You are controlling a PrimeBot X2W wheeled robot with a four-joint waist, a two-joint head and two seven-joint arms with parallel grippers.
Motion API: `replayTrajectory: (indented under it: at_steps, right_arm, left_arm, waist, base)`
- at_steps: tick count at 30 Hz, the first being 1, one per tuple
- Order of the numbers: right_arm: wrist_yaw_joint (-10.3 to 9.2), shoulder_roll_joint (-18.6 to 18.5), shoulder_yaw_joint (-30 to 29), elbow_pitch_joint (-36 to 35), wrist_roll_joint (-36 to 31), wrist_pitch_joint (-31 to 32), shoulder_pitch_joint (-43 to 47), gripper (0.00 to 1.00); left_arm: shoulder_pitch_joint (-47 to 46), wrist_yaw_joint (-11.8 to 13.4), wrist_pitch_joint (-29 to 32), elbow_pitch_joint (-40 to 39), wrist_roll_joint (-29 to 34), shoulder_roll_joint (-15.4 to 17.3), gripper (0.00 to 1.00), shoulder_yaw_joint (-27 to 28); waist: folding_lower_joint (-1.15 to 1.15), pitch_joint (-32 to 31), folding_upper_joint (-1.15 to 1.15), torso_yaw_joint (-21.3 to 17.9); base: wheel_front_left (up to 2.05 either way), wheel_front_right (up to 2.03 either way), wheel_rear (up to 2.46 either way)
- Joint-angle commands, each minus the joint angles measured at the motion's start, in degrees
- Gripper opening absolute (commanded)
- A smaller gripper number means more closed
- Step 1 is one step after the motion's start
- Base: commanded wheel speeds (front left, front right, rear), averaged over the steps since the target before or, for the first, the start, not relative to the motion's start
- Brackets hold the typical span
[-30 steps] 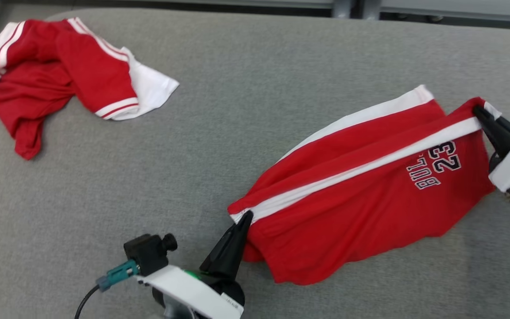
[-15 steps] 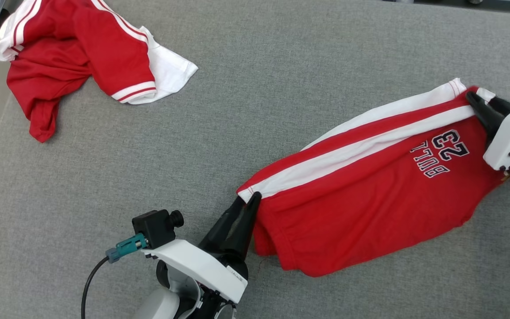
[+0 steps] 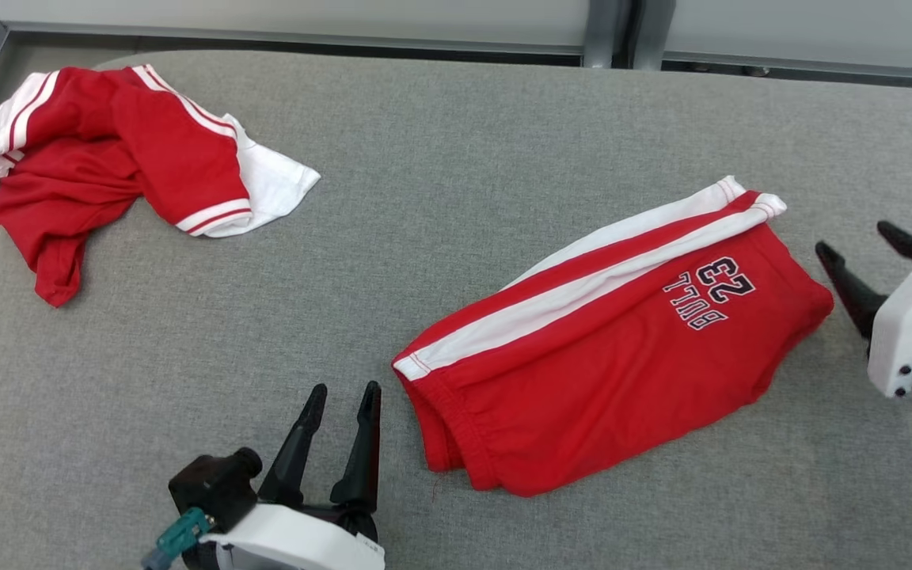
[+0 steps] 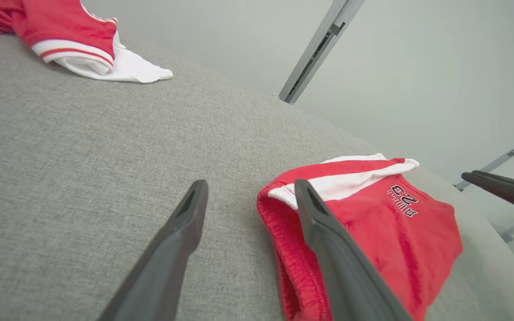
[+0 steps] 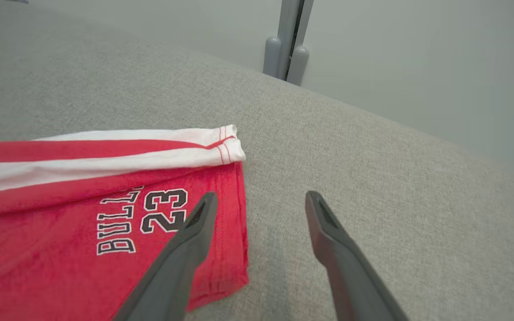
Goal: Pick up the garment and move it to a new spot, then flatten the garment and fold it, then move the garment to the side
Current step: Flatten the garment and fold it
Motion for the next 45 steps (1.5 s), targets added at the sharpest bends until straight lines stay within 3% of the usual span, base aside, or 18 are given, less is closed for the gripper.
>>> replayTrajectory:
  at_steps: [1, 6, 15, 20, 22, 30, 37, 45]
  right_arm:
    - [0.00, -0.2, 0.4, -0.1, 0.0, 1.4, 1.4, 1.00]
    - [0.00, -1.4, 0.5, -0.7, -0.7, 6.5, 2.8, 1.00]
    - [0.00, 0.1, -0.9, 3.5, -3.5, 10.1, -1.3, 1.00]
    - [0.00, 1.0, 0.5, 6.8, -4.3, 13.0, -1.4, 1.00]
    - [0.00, 1.3, 1.1, 7.5, -3.6, 13.4, -1.2, 0.00]
    - [0.00, 4.8, -1.8, 5.5, 4.5, 9.6, 1.9, 0.00]
    - [0.00, 4.1, -5.7, 1.3, 9.7, 8.7, 6.7, 0.00]
    - [0.00, 4.1, -14.2, 2.1, 9.9, 7.5, 10.6, 0.00]
  left_arm:
    - [1.2, 0.8, -0.9, -0.6, 1.3, 0.0, 1.00, 0.3]
    - [2.4, 1.4, -2.3, -2.0, 6.2, -1.5, 1.00, 0.5]
    - [1.2, -2.7, -2.5, -2.5, 12.5, -5.9, 1.00, 3.2]
    - [1.3, -4.1, -2.5, -1.7, 13.5, -6.5, 1.00, 4.5]
    - [1.4, -4.6, -2.5, -1.5, 13.7, -6.7, 1.00, 5.0]
    - [4.5, -6.4, -2.5, -0.6, 15.9, -6.9, 1.00, 7.5]
    - [7.2, -8.0, -2.5, 0.4, 18.6, -6.8, 1.00, 9.7]
    - [7.3, -9.7, -2.5, 0.8, 20.7, -6.8, 1.00, 11.3]
  waist:
    - [0.00, -1.1, 0.00, -0.8]
    - [0.00, 0.9, 0.00, 1.1]
    - [0.00, 5.4, 0.00, 6.3]
    - [0.00, 5.7, 0.00, 7.3]
    - [0.00, 5.5, 0.00, 7.2]
    - [0.00, 0.8, 0.00, 0.8]
    - [0.00, -2.7, 0.00, -4.9]
    - [0.00, -2.5, 0.00, -6.9]
  base:
    - [0.00, 0.00, 0.00]
    - [0.00, 0.00, 0.00]
    - [0.00, 0.00, 0.00]
    - [0.00, 0.00, 0.00]
    - [0.00, 0.00, 0.00]
    - [0.00, 0.00, 0.00]
    - [0.00, 0.00, 0.00]
    - [0.00, 0.00, 0.00]
